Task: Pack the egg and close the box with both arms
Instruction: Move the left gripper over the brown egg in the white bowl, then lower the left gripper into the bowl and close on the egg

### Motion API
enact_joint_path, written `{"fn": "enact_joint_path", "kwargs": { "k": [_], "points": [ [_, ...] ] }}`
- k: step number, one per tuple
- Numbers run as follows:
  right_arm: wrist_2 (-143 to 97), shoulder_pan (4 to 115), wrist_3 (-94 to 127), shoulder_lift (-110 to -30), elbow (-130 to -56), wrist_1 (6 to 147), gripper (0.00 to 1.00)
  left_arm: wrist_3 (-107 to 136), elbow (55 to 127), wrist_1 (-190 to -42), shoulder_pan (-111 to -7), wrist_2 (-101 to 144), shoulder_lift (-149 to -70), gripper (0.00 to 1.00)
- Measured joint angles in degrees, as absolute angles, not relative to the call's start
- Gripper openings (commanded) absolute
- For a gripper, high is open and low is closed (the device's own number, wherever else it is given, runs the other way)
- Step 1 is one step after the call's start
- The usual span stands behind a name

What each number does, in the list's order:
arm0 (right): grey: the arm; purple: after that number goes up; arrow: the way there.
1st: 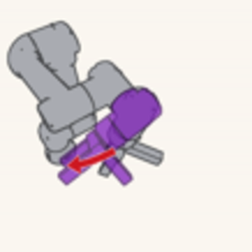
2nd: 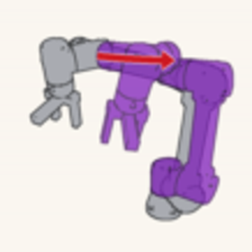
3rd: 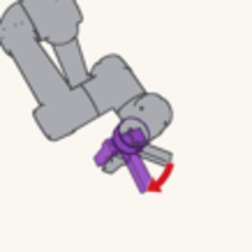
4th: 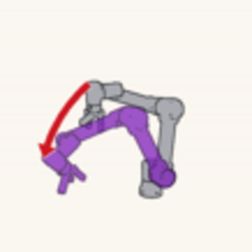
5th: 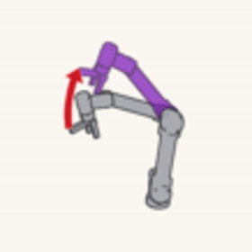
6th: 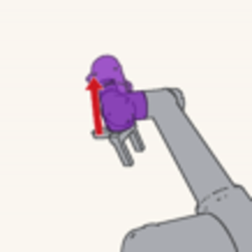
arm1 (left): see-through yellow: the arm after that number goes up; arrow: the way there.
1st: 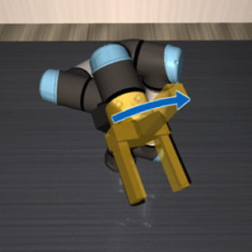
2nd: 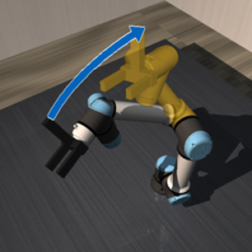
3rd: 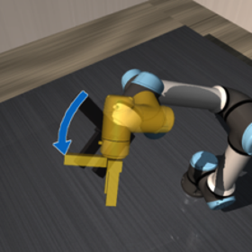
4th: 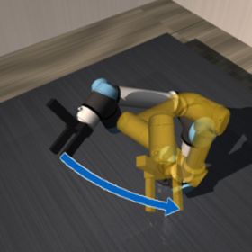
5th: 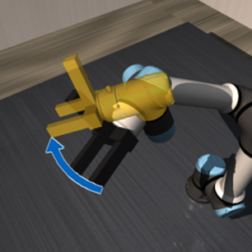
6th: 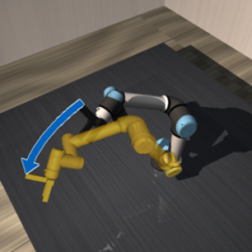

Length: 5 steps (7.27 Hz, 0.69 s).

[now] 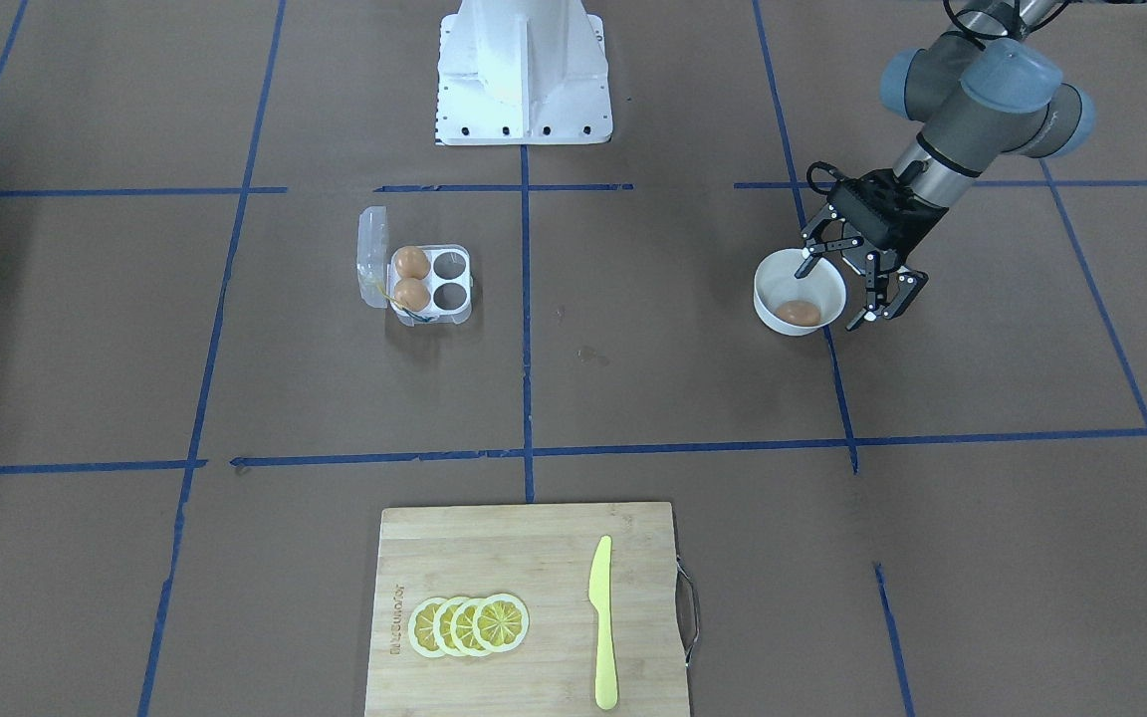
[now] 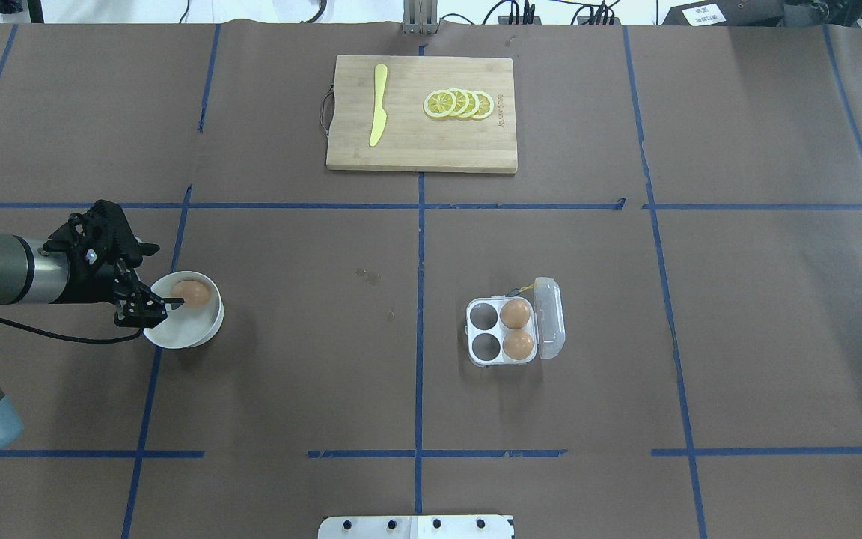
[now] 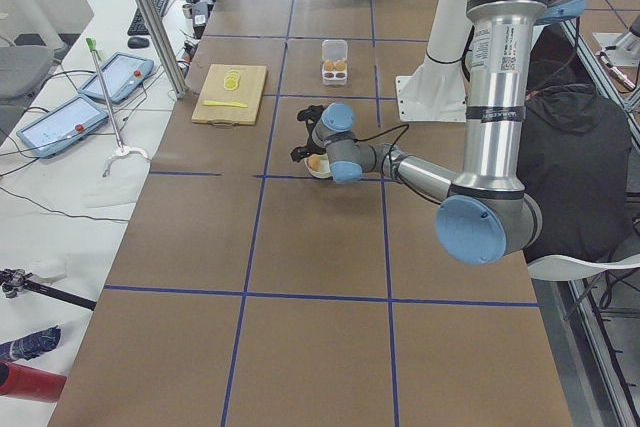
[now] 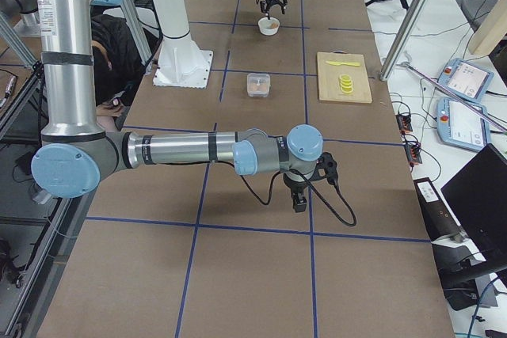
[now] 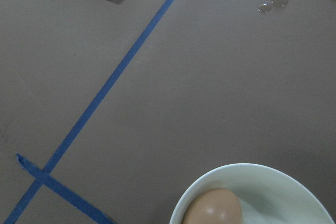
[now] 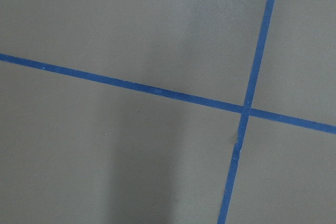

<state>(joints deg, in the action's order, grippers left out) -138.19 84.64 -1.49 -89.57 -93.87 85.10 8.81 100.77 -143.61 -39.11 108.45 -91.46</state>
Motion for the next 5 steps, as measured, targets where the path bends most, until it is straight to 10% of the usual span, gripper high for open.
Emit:
{"fn": "enact_joint_path", "kwargs": {
  "k": [5],
  "points": [
    [-138.29,84.64,-1.49,-89.56,-93.87,85.13,1.0,9.4,99.5,-143.69,-36.93,108.56,-92.04,0.87]
  ]
}}
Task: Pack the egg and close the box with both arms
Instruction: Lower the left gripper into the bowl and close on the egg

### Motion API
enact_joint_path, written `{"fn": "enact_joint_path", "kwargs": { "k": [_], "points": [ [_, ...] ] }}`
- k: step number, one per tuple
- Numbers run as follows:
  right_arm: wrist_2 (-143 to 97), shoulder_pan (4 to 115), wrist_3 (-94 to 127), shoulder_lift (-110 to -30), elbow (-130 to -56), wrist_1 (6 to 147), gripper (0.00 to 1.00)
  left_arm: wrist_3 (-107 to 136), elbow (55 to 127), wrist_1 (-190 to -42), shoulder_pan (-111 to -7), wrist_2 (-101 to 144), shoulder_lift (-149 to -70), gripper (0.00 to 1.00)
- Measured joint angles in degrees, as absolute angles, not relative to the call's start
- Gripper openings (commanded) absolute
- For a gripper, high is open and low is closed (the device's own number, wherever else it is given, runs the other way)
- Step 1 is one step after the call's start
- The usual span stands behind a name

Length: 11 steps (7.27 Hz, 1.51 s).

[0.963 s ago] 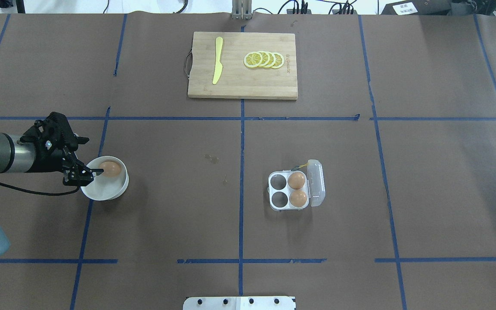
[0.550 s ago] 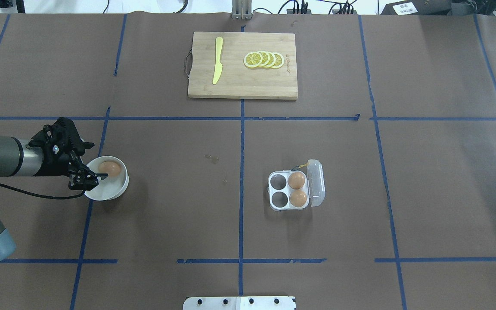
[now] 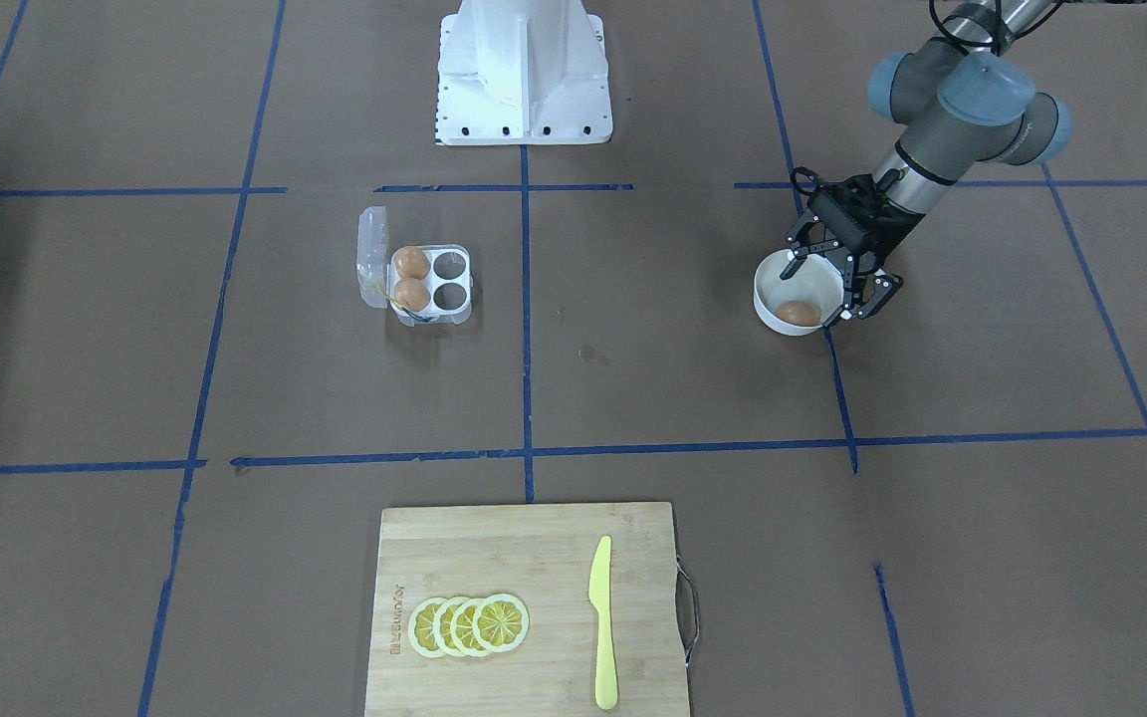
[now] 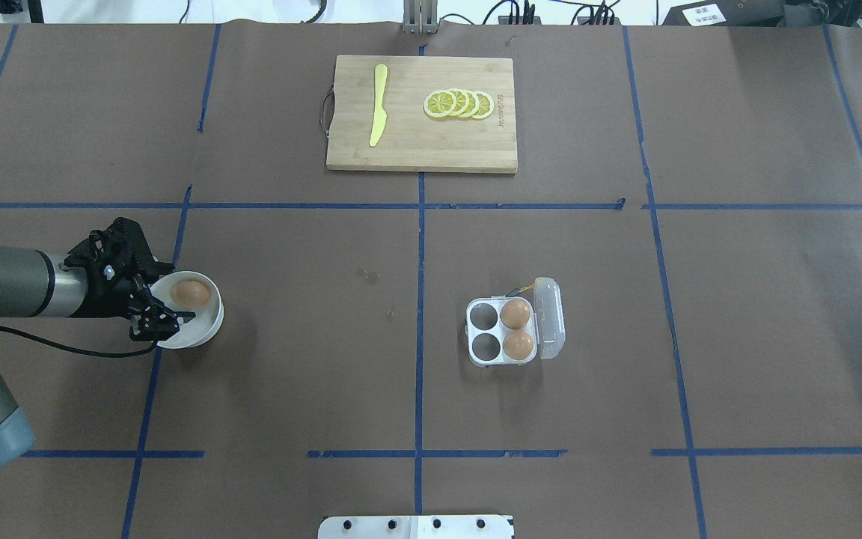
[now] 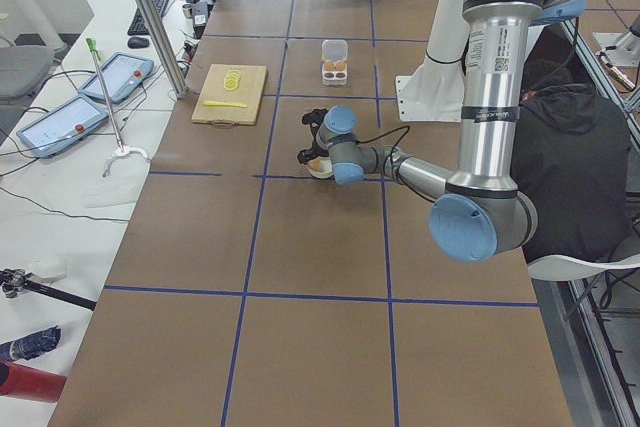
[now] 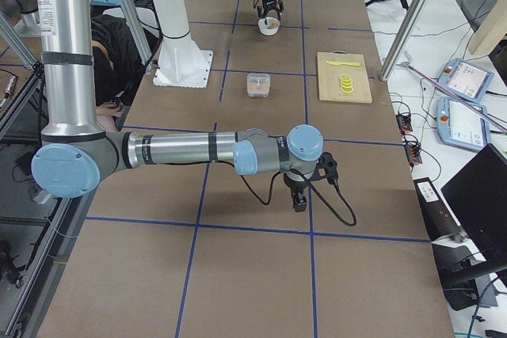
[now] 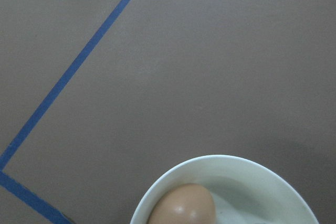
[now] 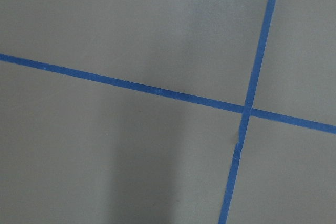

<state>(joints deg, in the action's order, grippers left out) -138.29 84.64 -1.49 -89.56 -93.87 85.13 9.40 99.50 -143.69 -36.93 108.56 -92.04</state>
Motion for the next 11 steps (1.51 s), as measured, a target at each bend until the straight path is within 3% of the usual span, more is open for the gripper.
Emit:
{"fn": "enact_joint_path", "kwargs": {
  "k": [11],
  "points": [
    [-138.25,84.64,-1.41,-89.47,-93.78,85.12,1.0,9.39,98.55,-143.53,-36.3,109.34,-92.8,0.78]
  ]
}}
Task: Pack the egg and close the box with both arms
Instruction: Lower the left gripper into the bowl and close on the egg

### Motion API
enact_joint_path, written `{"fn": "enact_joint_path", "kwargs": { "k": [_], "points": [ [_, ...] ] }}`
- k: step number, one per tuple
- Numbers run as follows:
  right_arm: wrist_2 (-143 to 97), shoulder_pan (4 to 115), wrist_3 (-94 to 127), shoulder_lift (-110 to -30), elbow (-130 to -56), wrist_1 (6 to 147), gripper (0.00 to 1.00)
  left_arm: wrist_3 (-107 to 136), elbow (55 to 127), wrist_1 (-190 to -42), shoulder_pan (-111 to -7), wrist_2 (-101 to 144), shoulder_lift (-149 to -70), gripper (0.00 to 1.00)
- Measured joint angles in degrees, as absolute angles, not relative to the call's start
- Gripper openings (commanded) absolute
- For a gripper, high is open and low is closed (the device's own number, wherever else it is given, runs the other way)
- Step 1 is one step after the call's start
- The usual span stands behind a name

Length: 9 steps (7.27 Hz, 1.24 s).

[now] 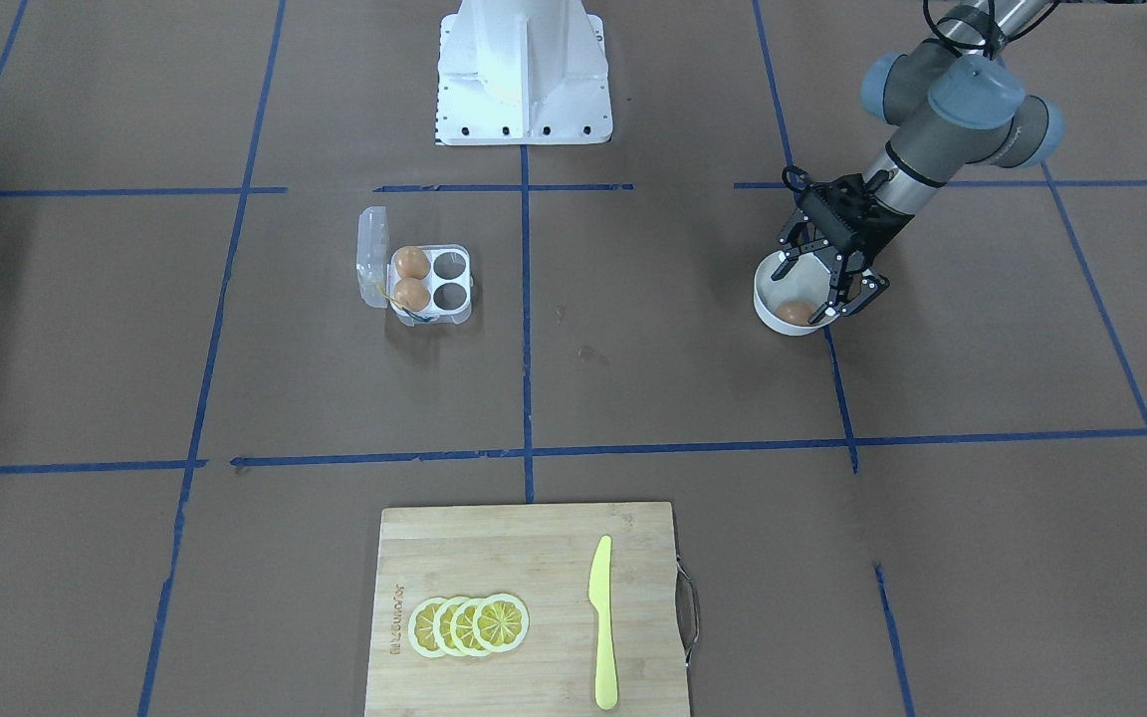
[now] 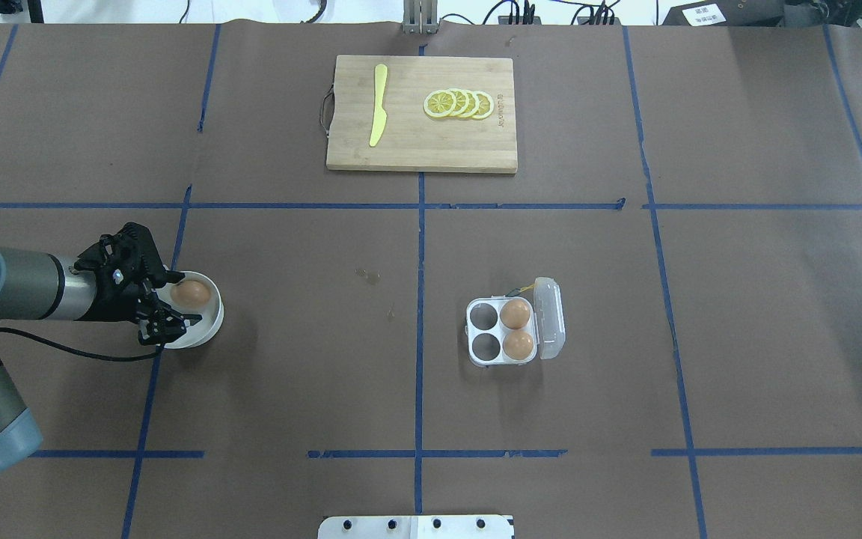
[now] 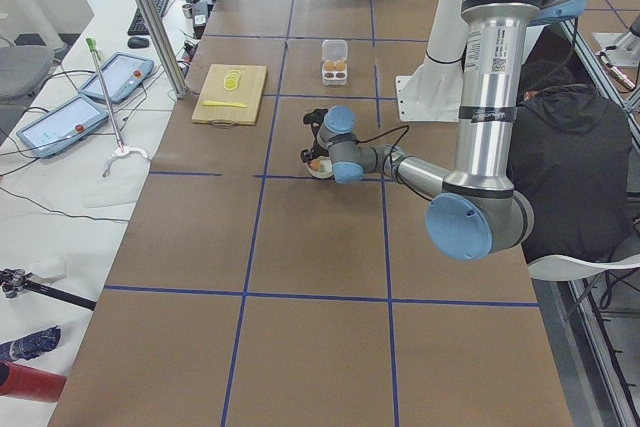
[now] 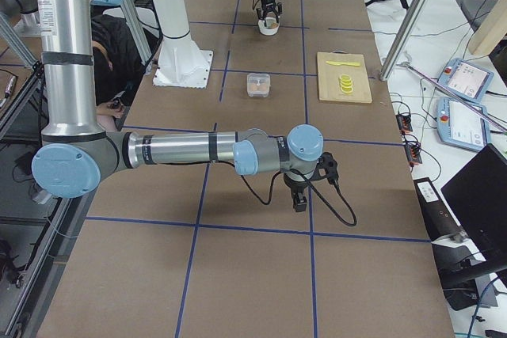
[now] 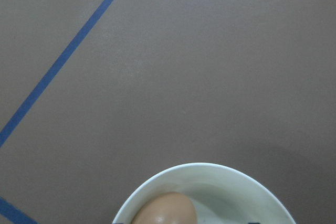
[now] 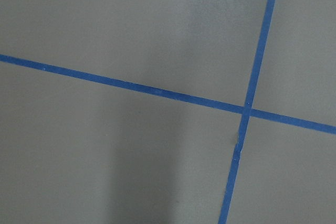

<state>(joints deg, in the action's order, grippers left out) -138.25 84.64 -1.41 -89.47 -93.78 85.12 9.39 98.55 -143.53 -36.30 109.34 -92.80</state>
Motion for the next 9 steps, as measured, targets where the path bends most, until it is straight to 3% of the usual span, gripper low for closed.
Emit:
{"fn": "enact_joint_path", "kwargs": {
  "k": [9],
  "points": [
    [-138.25,84.6,-1.41,-89.39,-93.69,85.14,1.0,9.45,97.33,-143.54,-35.04,109.25,-93.07,0.75]
  ]
}}
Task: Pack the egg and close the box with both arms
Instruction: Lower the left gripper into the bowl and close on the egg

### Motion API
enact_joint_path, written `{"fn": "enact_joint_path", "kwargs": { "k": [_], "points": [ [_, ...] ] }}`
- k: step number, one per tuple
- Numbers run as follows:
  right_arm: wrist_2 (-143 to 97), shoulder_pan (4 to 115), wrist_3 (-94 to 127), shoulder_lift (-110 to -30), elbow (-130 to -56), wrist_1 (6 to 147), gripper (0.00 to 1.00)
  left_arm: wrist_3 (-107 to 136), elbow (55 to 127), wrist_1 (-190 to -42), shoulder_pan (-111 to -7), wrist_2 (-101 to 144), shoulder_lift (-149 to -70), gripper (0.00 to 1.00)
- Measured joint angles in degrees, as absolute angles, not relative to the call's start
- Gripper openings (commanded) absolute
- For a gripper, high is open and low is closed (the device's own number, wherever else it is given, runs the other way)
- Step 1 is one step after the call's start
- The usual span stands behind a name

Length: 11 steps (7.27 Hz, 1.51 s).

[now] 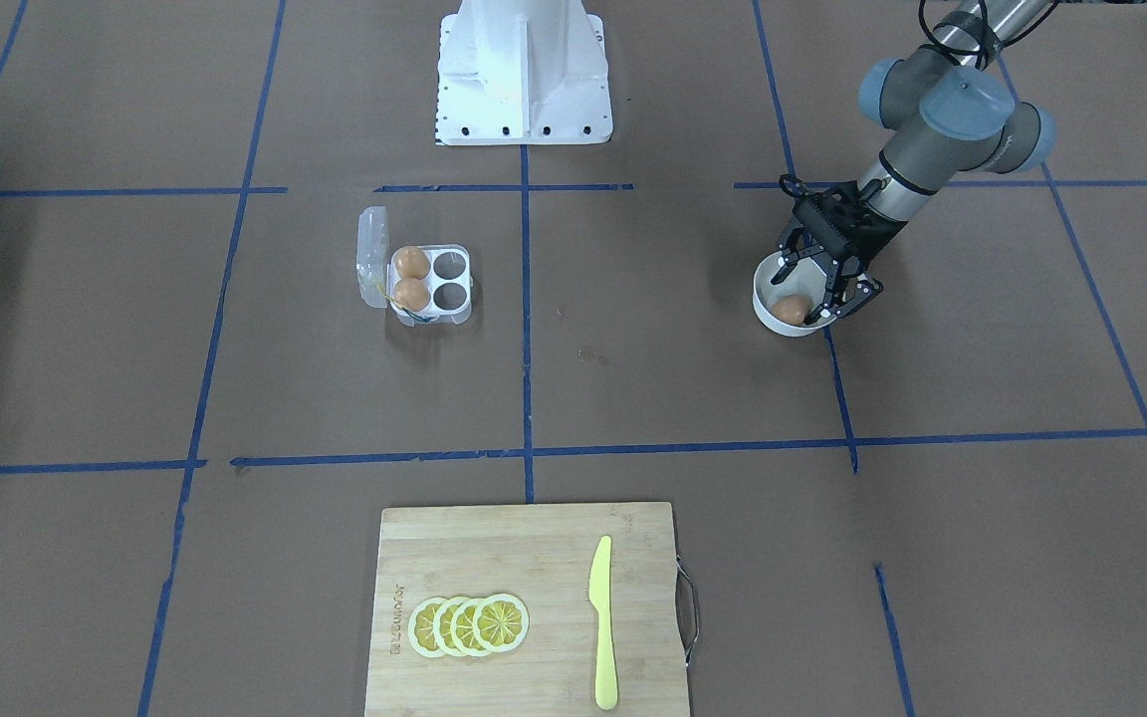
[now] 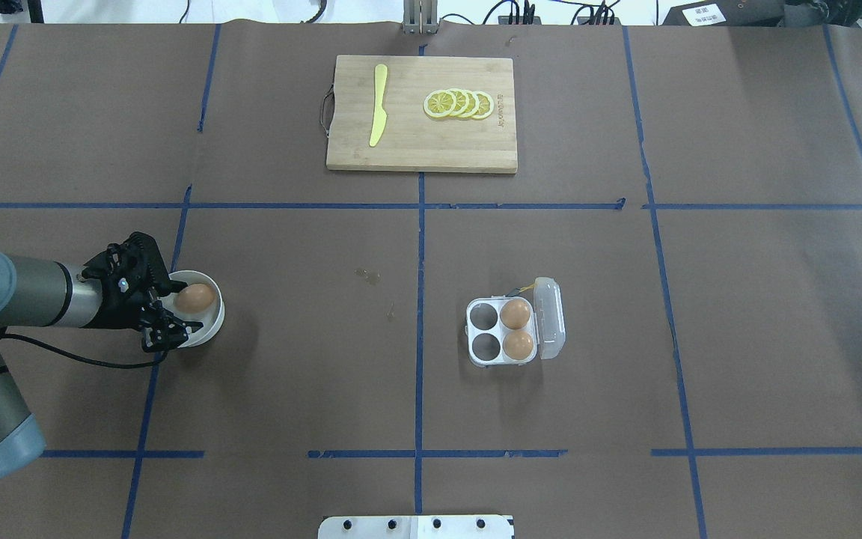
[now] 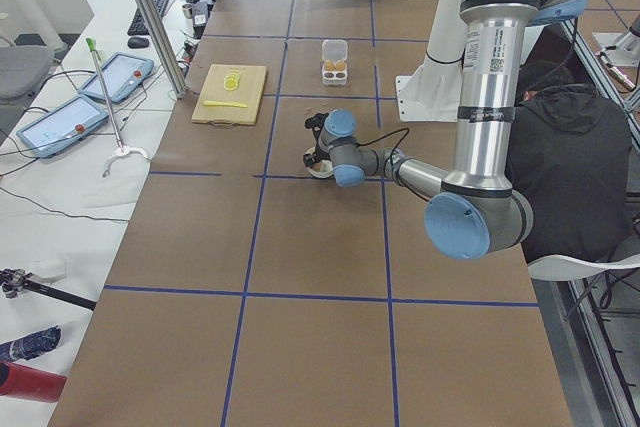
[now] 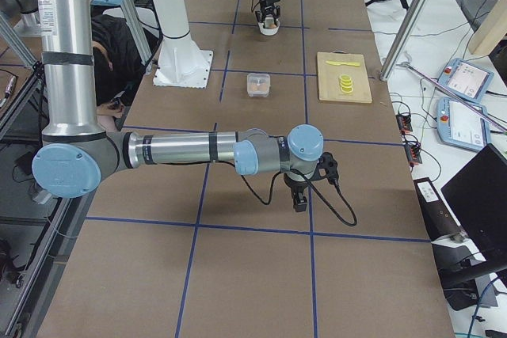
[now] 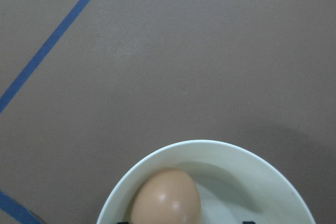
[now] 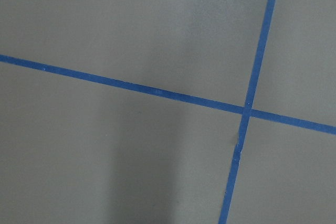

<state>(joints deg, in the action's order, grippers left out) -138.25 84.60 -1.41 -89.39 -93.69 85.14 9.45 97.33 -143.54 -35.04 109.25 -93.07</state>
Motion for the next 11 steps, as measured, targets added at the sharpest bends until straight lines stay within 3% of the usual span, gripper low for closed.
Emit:
{"fn": "enact_joint_path", "kwargs": {
  "k": [3,9,11],
  "points": [
    [-138.25,84.63,-1.41,-89.38,-93.69,85.16,1.0,9.57,96.76,-143.38,-34.44,109.25,-94.24,0.74],
    [-138.25,84.64,-1.41,-89.39,-93.69,85.16,1.0,9.48,96.78,-143.59,-34.38,109.3,-94.43,0.42],
    [-138.25,84.64,-1.41,-89.38,-93.69,85.16,1.0,9.06,98.1,-143.69,-34.61,109.36,-93.99,0.38]
  ]
}}
